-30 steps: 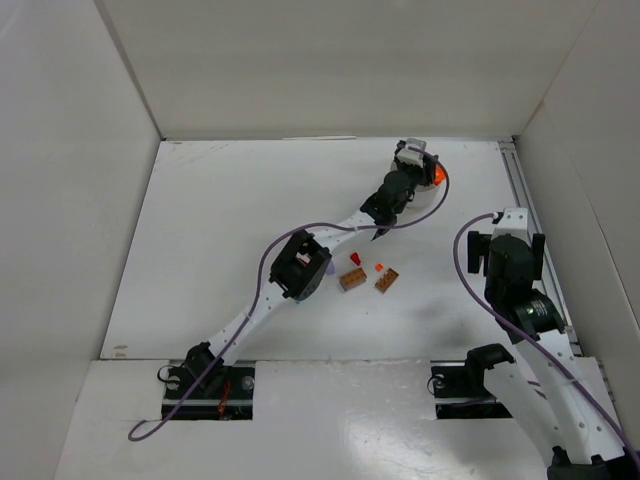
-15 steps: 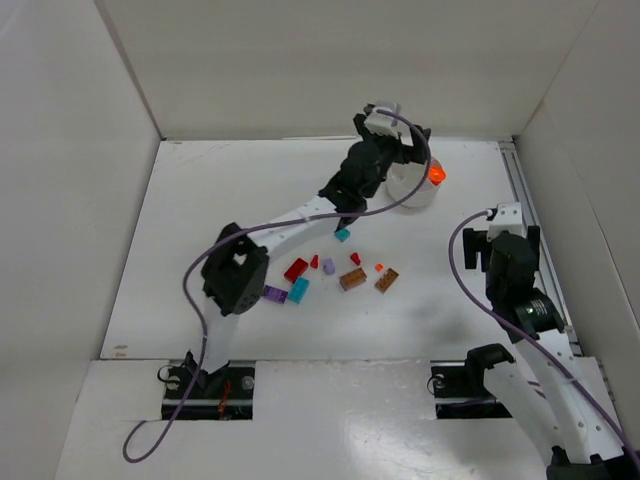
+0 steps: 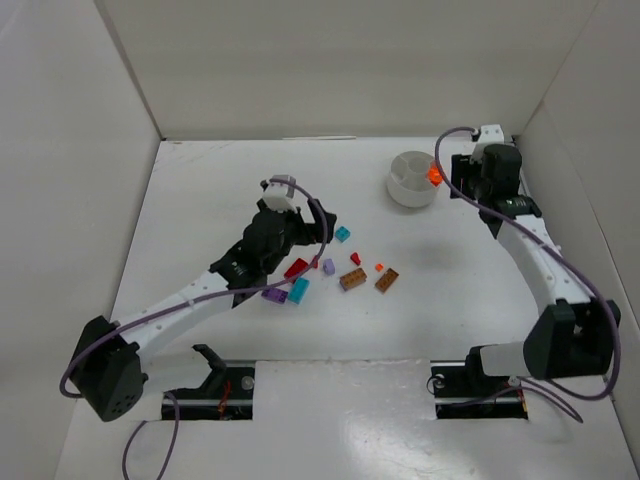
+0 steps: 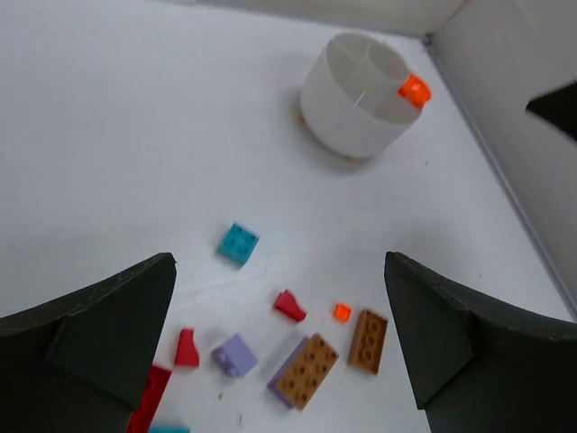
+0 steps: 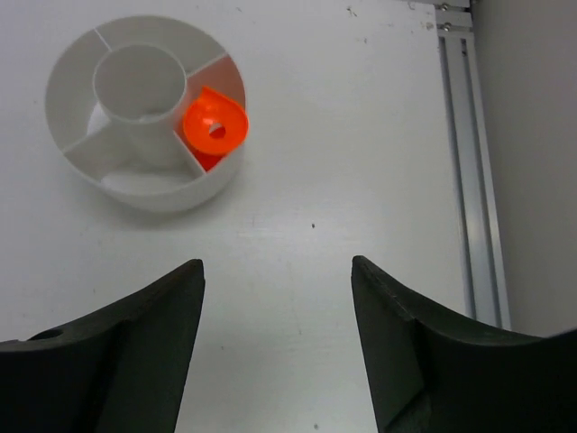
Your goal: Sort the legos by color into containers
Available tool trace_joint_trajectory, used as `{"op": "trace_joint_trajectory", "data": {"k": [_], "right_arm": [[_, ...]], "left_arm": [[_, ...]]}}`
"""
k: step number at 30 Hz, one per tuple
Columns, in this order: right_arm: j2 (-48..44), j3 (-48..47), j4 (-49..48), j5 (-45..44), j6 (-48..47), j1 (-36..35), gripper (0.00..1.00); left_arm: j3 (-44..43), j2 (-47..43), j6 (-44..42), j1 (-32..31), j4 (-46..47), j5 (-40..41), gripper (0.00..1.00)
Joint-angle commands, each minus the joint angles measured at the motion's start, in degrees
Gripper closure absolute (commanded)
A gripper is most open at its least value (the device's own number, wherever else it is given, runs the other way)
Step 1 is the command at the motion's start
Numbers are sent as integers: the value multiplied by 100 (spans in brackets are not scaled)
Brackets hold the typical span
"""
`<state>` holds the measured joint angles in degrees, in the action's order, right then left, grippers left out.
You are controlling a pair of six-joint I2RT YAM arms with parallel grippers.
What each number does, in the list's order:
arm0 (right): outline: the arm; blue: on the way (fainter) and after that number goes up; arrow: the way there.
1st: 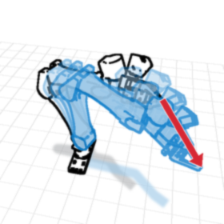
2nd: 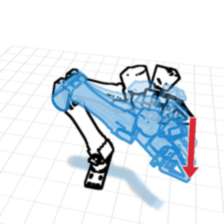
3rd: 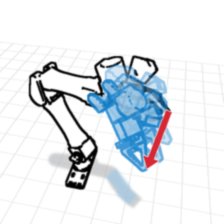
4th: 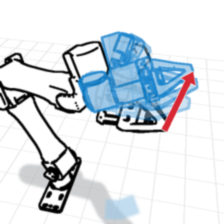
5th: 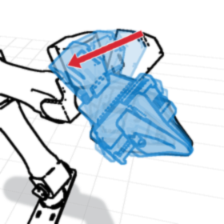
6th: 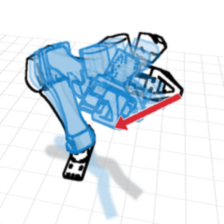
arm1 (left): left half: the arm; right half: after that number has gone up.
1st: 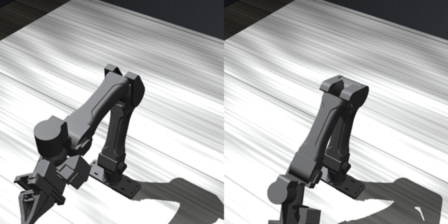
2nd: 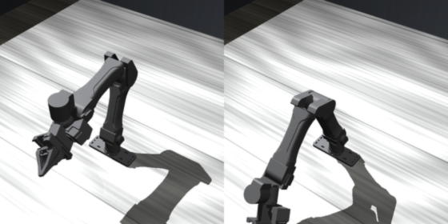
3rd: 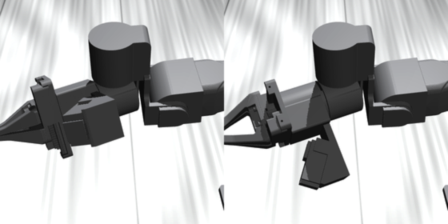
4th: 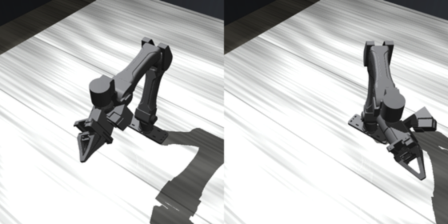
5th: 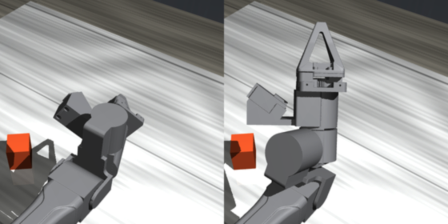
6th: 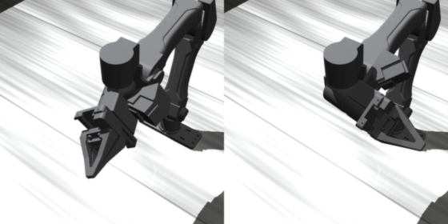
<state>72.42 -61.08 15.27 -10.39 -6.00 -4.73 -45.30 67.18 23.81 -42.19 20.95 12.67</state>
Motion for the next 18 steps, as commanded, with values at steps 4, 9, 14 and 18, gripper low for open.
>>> {"op": "trace_joint_trajectory", "data": {"k": [4,9,14,18], "right_arm": [[1685,-1343,-657,1407,266,385,30],[2662,-1986,-780,1909,467,456,32],[3084,-2171,-832,1761,573,456,32],[3260,-2171,-832,1681,635,456,34]], "left_arm": [[749,-1336,562,-8,-785,-19,0],[1032,-1866,677,-8,-987,43,0],[1084,-2129,730,-8,-1303,253,0],[1137,-2244,791,-8,-1304,324,0]]}}
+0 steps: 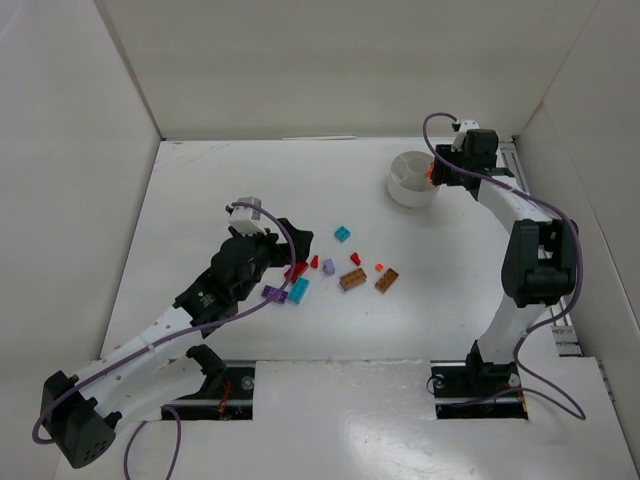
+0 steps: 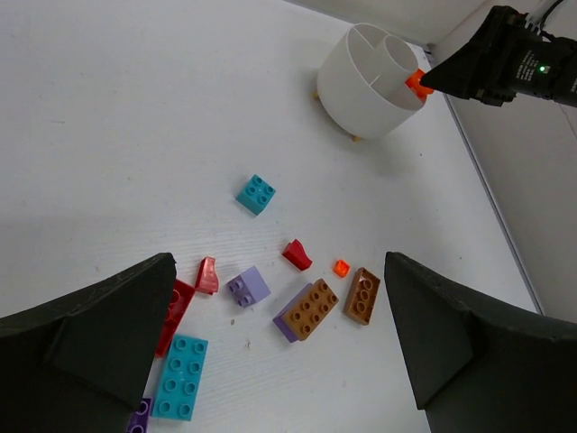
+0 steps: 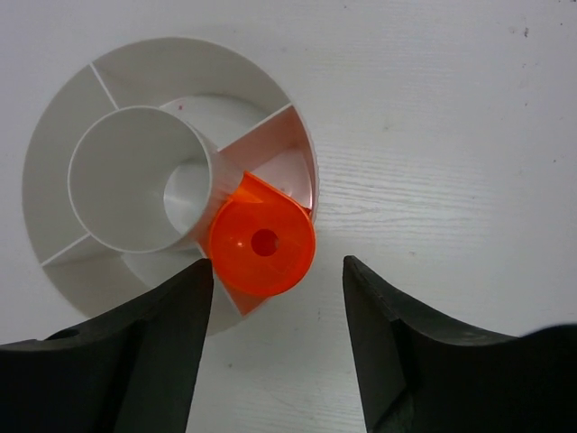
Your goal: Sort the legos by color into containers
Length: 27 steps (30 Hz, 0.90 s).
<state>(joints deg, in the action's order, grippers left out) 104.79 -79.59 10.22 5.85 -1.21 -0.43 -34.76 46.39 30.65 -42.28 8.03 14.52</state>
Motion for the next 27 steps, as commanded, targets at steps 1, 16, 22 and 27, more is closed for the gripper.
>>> {"op": "trace_joint_trajectory", "data": {"k": [1,16,22,27], "right_arm": [[24,-320,-327,5,156,77,37],[199,-267,-503,13,271,78,70],[199,-267,-565,127,219,78,92],[33,-215,-670,180,165,78,100]], "left_arm": [[84,-165,107,1,-12,138,0],[84,-218,213,1,-232,305,0],[84,-166,213,1,-232,305,0],[84,-166,160,1,-232,305,0]]}}
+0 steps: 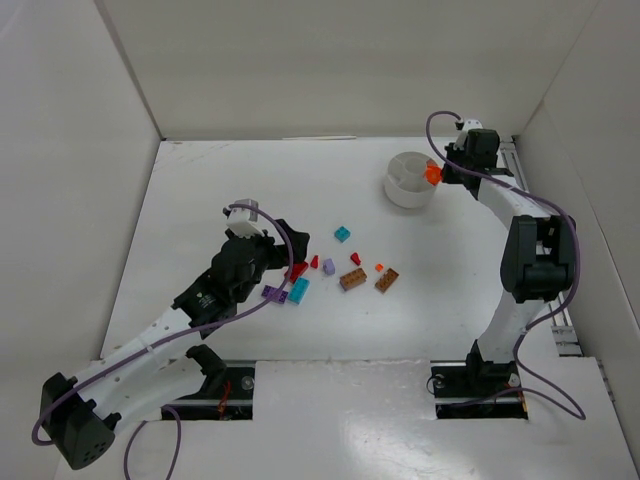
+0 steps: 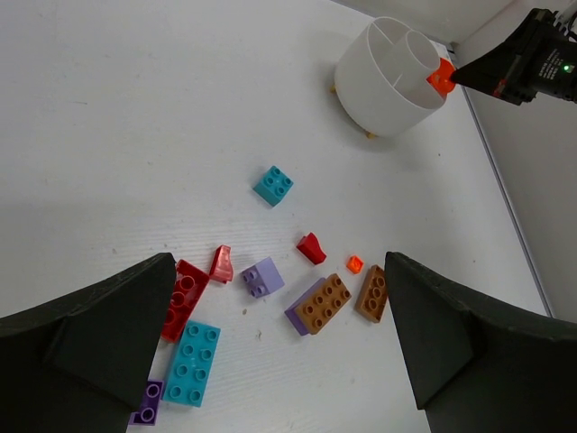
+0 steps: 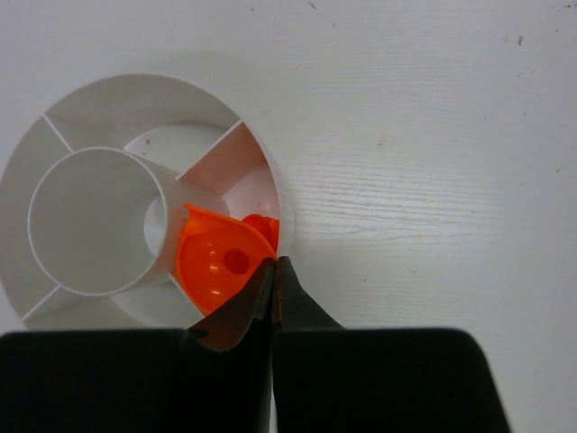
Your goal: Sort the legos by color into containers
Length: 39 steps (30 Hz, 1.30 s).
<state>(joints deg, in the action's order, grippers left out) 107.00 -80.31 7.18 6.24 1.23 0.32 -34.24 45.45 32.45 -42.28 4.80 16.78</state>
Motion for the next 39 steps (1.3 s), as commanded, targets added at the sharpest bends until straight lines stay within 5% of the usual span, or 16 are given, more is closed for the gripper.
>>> {"op": "trace_joint_trajectory", "data": {"k": [1,8,19,30,39], "right_arm": [[-188,-143,-366,141,-80,3,100],[-434,-204,-428,-658,-616,-251,100],[-435,-827,319,-3258,-1292,-936,100],[-144,-881,381,-3041,-1353,-946,100],[470,-1328,890,-4051,-1407,-1297,100]], "left_arm": [[31,-72,-19,1,92,132,0],[31,-19,-19,1,144,133,0],[31,-19,-19,1,197,186,0],[31,87,-19,1,197,238,0],[31,139,-19,1,197,238,0]]}}
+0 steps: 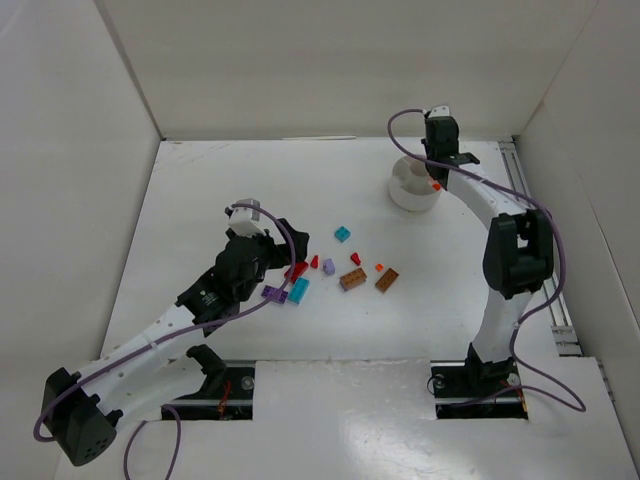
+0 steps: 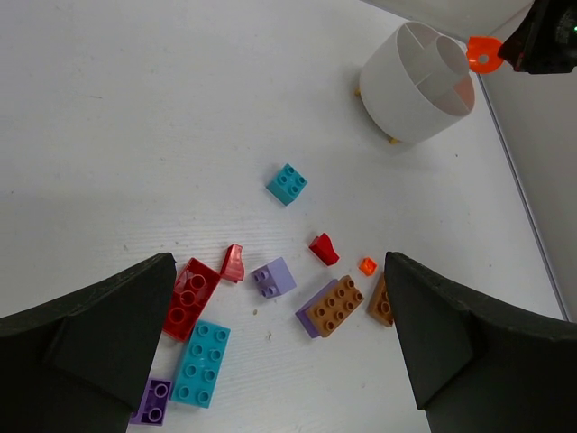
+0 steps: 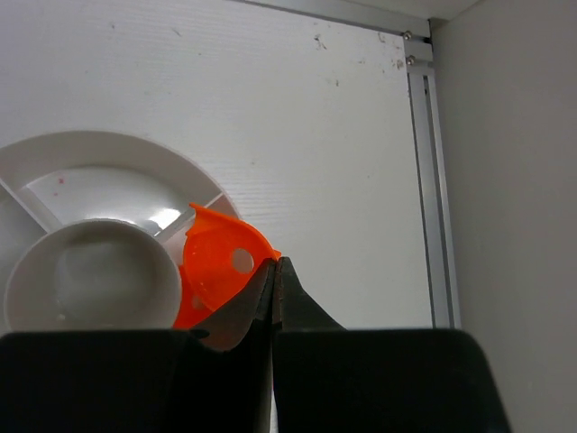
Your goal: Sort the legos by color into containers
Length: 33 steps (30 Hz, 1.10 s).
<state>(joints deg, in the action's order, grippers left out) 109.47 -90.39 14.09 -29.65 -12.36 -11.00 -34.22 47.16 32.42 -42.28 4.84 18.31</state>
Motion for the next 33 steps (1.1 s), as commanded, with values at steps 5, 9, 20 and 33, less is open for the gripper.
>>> {"op": "trace_joint_trajectory", "data": {"k": [5,9,20,33], "right_arm": [[338,-383,340,-787,67,-350,100],[391,-383,463,-867,181,-350,100],[181,-383,622,-919,182,-560,73],[-2121,1540,-414,1412,-732,-622,31]], "left_arm": [[29,-83,-17,53,140,138,0],[29,-84,-17,53,87,191,0],[29,-137,-17,53,34,191,0],[-24,-356,527,53,-624,129,0]]}}
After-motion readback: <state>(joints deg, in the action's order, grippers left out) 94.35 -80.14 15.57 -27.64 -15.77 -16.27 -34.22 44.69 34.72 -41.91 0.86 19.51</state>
